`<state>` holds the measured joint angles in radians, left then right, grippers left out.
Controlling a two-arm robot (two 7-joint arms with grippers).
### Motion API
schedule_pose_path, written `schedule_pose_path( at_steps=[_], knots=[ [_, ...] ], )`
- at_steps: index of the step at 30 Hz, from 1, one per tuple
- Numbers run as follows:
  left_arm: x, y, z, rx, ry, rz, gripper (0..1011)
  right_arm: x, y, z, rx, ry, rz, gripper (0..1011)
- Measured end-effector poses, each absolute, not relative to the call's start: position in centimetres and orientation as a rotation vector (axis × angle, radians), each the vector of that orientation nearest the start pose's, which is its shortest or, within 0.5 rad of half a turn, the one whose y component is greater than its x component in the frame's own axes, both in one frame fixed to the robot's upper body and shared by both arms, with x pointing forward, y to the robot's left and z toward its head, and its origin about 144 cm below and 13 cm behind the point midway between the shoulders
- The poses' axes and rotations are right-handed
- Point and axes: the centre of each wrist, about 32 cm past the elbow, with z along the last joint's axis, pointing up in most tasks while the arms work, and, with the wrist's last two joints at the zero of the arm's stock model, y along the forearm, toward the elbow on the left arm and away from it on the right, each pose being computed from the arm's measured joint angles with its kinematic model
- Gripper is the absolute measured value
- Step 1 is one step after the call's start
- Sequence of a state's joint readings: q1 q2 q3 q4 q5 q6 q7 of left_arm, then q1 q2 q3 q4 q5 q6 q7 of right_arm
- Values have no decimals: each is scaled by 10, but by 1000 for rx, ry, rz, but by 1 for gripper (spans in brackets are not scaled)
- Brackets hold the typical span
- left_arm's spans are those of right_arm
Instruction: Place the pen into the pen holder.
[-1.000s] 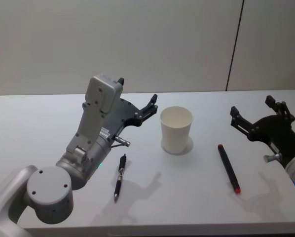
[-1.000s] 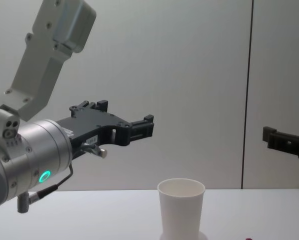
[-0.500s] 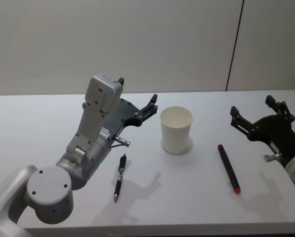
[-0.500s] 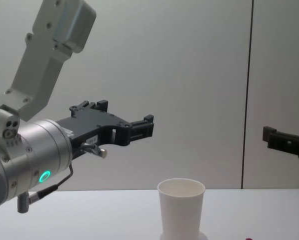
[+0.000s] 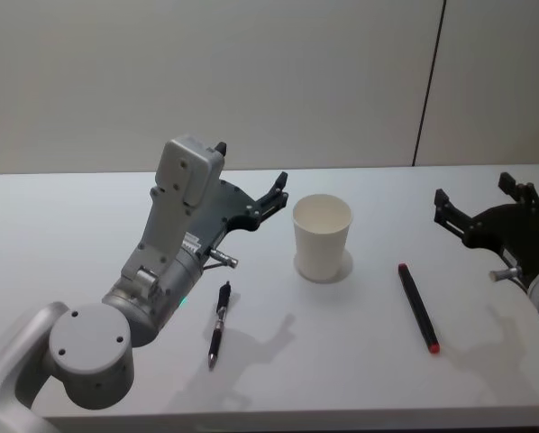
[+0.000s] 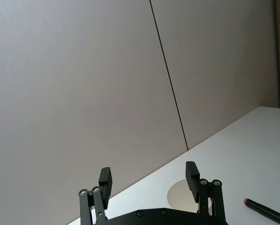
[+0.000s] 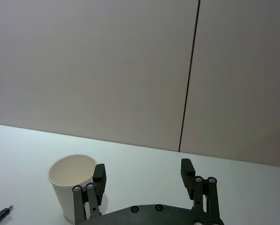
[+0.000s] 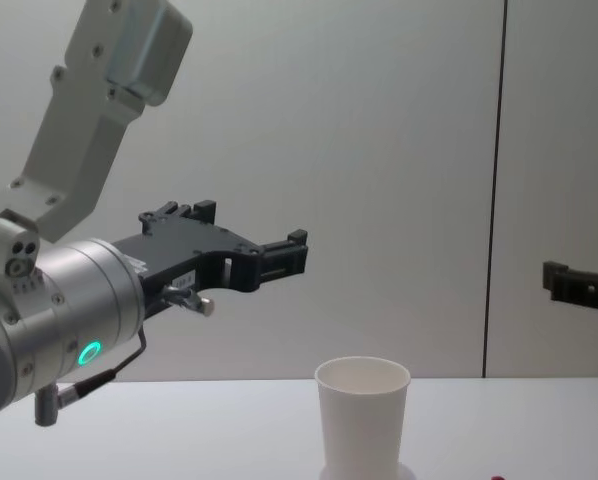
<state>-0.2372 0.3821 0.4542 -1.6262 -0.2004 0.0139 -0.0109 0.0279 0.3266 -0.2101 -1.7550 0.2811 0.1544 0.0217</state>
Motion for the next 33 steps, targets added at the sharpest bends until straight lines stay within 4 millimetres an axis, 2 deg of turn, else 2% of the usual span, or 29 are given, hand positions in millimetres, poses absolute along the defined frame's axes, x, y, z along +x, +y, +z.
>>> schedule_pose_path(
  at_steps=[10, 20, 33],
  knots=[
    [492, 198, 1204, 61, -268, 1124, 1004, 471, -243, 1201, -148, 59, -1358, 1002],
    [492, 198, 1204, 61, -268, 1124, 1004, 484, -244, 1195, -257, 166, -1392, 1002],
    [492, 198, 1204, 61, -268, 1124, 1004, 488, -228, 1184, -350, 276, -1387, 1002]
  ],
)
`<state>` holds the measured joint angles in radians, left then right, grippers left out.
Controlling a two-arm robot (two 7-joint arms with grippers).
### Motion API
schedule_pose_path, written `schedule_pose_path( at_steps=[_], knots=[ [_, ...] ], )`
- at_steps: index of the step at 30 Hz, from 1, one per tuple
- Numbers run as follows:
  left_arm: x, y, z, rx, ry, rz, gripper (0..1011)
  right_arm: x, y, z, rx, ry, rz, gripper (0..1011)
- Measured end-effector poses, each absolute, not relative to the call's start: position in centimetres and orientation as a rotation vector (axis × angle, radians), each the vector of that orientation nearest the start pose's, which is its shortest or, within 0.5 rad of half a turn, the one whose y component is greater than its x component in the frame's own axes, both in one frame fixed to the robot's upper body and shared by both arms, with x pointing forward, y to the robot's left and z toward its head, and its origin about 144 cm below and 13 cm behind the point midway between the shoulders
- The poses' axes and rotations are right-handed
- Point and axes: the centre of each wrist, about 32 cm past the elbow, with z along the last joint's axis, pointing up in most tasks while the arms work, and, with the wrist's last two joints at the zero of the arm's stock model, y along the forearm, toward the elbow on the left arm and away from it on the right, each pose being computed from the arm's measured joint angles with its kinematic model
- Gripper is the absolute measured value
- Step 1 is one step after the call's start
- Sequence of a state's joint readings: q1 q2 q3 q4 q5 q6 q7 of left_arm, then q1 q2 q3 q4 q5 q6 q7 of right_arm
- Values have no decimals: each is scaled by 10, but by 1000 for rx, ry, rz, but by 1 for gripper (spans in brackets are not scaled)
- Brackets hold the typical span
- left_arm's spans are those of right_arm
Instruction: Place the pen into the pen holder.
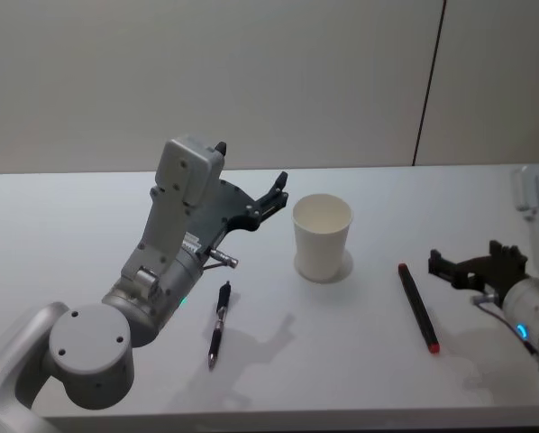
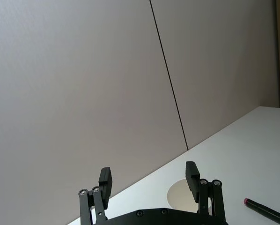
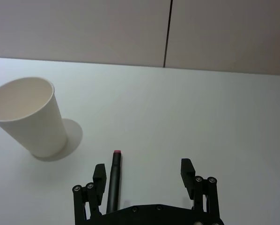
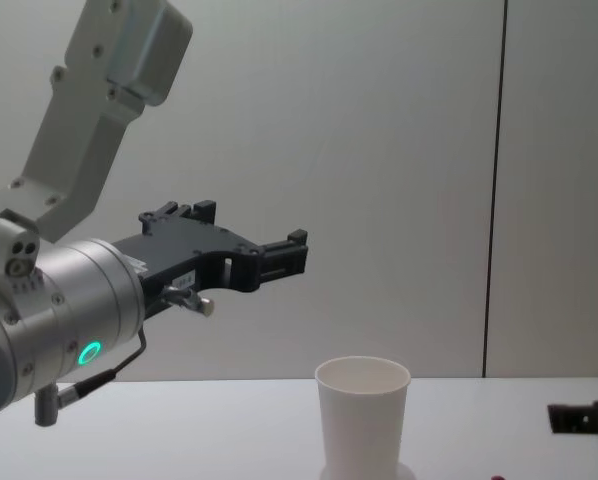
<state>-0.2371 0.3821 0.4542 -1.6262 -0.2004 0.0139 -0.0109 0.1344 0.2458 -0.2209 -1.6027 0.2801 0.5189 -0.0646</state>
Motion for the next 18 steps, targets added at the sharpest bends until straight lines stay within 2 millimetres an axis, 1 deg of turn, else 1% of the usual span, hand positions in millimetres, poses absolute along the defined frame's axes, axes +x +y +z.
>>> schedule_pose_path(
  at_steps=[9, 18],
  knots=[
    [492, 198, 1204, 61, -268, 1124, 1004, 490, -208, 1180, -400, 314, -1379, 1002],
    [492, 198, 1204, 61, -268, 1124, 1004, 497, -190, 1178, -438, 342, -1388, 1002]
  ],
)
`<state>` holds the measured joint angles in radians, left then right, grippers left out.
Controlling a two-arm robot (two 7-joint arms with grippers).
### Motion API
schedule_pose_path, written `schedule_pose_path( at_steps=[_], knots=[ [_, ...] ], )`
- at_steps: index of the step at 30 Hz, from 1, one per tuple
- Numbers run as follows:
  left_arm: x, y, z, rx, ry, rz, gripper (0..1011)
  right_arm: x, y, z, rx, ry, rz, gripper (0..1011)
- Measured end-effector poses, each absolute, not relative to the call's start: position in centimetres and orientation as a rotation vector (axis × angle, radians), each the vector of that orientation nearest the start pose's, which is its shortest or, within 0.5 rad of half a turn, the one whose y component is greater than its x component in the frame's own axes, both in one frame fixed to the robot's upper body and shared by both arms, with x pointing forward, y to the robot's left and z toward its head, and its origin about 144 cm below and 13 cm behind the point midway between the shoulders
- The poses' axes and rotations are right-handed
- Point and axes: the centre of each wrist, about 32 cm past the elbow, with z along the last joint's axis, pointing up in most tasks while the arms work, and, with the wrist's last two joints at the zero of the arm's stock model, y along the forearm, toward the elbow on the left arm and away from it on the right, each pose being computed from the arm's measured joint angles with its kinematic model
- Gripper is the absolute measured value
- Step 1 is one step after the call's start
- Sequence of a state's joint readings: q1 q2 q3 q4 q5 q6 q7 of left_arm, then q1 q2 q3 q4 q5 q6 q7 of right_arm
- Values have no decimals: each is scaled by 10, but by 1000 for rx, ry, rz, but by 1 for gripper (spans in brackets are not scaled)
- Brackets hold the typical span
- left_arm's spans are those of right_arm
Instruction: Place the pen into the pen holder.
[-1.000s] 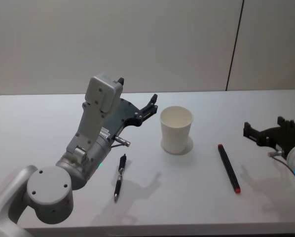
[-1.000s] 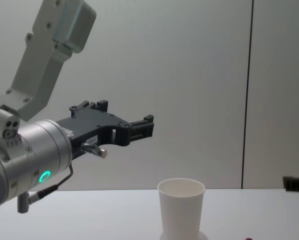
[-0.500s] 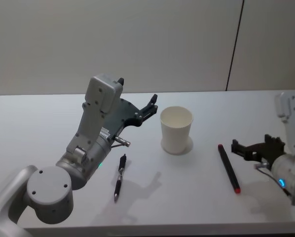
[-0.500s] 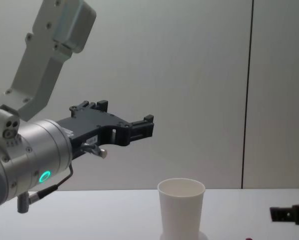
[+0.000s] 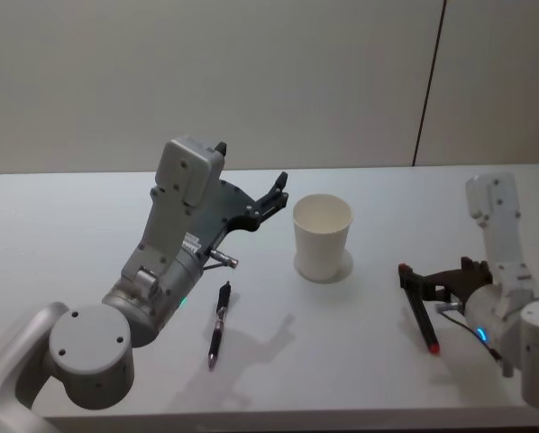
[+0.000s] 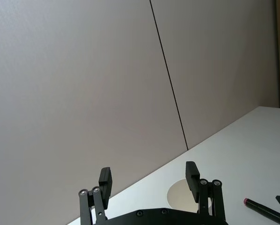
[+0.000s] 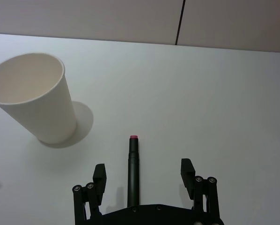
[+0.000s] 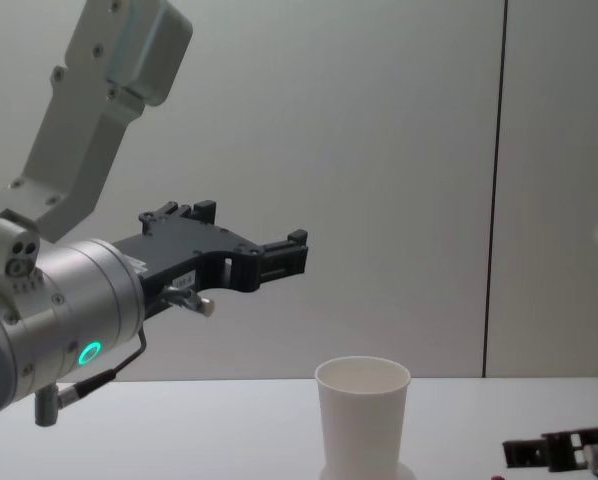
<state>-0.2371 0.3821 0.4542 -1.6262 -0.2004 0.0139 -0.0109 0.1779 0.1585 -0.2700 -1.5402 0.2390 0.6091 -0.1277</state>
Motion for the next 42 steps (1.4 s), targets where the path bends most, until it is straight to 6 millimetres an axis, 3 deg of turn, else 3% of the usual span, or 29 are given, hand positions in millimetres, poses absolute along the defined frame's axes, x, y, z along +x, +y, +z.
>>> schedule_pose_path(
  at_steps=[15, 39, 42],
  knots=[
    [492, 198, 1204, 61, -268, 1124, 1004, 516, -168, 1168, -477, 409, -1407, 1002],
    [492, 198, 1204, 61, -268, 1124, 1004, 536, -156, 1144, -480, 459, -1402, 1002],
    [492, 198, 1204, 61, -268, 1124, 1004, 537, -155, 1142, -481, 461, -1400, 946]
  ],
)
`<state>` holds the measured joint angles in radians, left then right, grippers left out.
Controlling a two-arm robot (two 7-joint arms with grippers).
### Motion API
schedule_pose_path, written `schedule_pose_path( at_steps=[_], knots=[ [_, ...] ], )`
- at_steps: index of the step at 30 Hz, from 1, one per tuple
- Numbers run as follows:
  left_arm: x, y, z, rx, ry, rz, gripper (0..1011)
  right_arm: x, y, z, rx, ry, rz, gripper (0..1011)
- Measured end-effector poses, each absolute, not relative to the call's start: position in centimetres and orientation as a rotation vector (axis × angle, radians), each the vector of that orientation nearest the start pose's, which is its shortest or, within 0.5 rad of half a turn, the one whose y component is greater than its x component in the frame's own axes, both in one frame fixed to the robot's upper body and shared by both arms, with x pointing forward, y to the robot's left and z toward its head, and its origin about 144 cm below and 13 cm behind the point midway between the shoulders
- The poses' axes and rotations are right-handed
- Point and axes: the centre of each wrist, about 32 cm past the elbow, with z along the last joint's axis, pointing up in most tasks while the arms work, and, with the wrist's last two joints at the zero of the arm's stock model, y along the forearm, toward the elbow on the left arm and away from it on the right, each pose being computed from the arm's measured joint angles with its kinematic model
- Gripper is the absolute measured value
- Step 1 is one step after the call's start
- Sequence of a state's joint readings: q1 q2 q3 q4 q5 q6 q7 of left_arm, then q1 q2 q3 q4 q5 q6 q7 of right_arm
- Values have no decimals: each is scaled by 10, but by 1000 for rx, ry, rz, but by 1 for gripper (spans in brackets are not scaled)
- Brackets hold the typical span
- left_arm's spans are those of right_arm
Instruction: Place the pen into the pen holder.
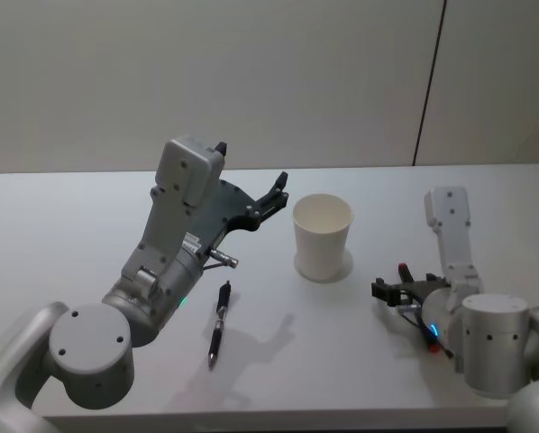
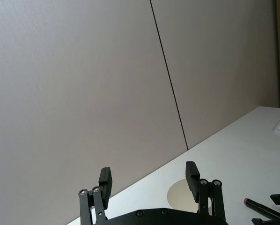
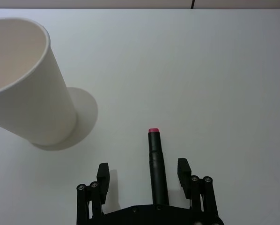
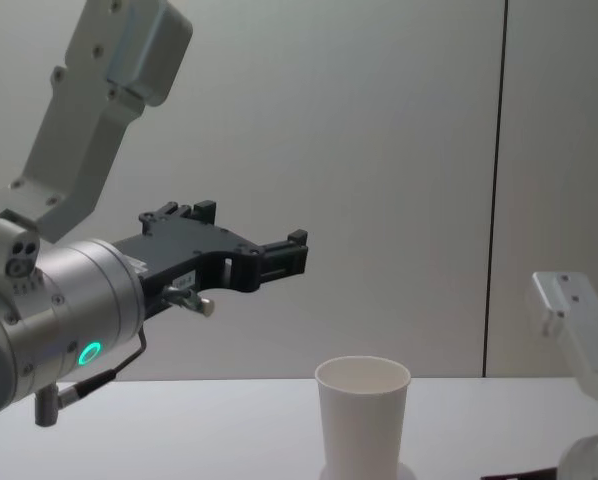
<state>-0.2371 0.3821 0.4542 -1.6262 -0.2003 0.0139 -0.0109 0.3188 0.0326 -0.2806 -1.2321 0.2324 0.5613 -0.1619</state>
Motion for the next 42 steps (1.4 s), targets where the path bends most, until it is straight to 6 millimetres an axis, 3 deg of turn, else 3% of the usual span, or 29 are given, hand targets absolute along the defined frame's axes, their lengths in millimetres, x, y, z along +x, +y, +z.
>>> schedule_pose_path(
  at_steps=[8, 25, 42],
  knots=[
    [492, 198, 1204, 61, -268, 1124, 1004, 541, -152, 1137, -495, 465, -1397, 746],
    [492, 198, 1204, 61, -268, 1124, 1004, 546, -148, 1130, -519, 472, -1409, 187],
    [492, 198, 1204, 61, -268, 1124, 1004, 543, -148, 1136, -460, 407, -1421, 184]
  ],
)
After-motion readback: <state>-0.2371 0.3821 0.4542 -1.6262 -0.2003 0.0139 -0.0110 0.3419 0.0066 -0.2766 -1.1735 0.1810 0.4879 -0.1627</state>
